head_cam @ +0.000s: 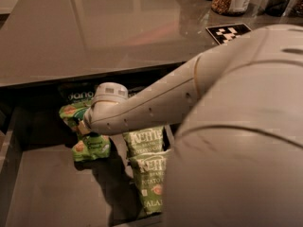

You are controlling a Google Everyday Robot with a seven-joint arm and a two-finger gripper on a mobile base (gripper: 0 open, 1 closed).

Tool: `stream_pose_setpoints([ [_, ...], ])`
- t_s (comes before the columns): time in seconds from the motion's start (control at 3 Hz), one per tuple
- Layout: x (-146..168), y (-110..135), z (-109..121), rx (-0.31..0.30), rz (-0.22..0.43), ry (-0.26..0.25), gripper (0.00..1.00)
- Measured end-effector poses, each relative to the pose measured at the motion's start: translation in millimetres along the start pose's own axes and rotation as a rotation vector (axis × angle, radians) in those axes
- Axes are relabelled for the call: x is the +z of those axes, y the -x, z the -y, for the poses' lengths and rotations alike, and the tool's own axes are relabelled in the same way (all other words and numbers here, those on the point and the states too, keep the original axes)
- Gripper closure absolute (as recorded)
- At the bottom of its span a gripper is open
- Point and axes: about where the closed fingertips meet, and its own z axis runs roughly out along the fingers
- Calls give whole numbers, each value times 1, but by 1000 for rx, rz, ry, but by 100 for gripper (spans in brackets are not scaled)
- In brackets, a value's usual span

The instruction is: Pick green rice chip bag from top drawer and place on counter

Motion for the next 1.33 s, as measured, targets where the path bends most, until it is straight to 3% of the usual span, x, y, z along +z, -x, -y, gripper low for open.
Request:
stream_pose_setpoints([
  [0.67, -68, 20, 3, -11, 208, 120, 100],
  [1.33, -122, 26, -27, -58, 351, 217, 100],
])
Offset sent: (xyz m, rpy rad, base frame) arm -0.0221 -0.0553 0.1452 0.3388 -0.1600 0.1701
